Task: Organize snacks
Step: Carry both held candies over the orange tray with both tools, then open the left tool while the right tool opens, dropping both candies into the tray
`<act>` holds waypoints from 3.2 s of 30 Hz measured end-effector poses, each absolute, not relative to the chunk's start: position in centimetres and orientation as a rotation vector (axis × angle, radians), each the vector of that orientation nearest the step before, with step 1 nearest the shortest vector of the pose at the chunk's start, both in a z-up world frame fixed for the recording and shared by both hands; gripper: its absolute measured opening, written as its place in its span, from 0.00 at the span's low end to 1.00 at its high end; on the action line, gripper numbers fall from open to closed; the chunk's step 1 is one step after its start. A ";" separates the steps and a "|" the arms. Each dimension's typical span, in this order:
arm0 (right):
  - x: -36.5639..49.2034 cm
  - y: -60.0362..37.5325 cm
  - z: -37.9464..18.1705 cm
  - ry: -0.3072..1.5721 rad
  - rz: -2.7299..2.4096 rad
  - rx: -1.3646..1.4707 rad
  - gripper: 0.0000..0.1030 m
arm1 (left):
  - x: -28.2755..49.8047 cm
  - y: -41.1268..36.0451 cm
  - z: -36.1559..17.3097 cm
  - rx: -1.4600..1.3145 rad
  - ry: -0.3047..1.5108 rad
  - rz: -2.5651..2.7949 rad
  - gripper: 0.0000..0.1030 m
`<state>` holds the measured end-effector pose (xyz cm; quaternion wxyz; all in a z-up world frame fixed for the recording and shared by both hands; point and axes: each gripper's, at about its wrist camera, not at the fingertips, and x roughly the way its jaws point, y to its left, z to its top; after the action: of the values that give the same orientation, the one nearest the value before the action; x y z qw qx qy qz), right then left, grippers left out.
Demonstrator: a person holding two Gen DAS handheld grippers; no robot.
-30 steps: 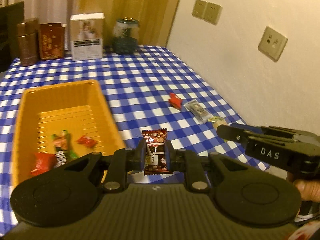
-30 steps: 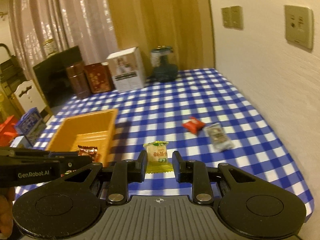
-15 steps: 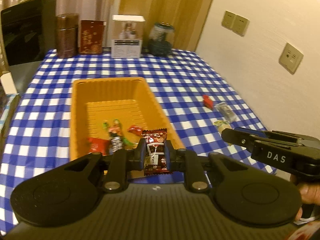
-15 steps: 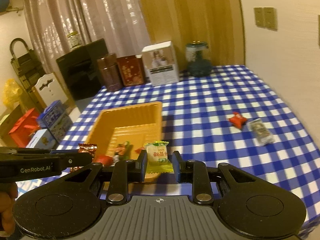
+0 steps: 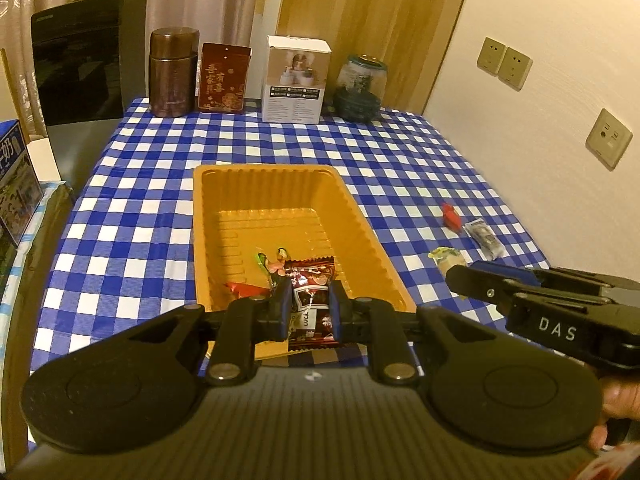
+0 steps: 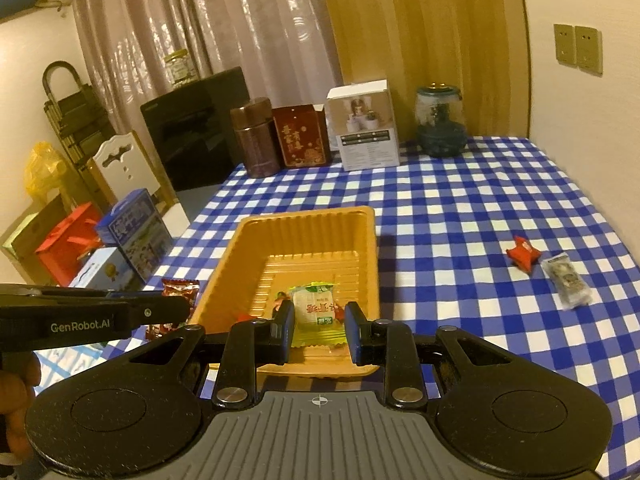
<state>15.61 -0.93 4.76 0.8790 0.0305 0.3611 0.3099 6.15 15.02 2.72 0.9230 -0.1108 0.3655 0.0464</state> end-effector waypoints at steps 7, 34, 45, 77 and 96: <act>16.1 0.1 4.6 0.758 0.656 0.057 0.26 | 6.8 15.9 2.4 -0.238 0.755 0.104 0.16; 23.8 5.6 0.2 0.828 0.689 0.025 0.26 | 14.8 20.0 -0.8 -0.260 0.792 0.130 0.16; 26.9 7.2 -0.9 0.837 0.700 0.036 0.26 | 17.7 21.3 -1.9 -0.246 0.810 0.140 0.17; 28.2 7.0 -1.1 0.818 0.731 0.132 0.48 | 16.5 22.1 -2.3 -0.239 0.819 0.201 0.36; 23.2 1.5 0.4 0.843 0.587 0.165 0.60 | 12.3 19.8 -1.3 -0.256 0.824 0.194 0.48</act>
<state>23.20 1.49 0.38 0.8678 0.0786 0.4027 0.2804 12.30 19.83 -1.34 0.9039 -0.1241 0.3986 0.0938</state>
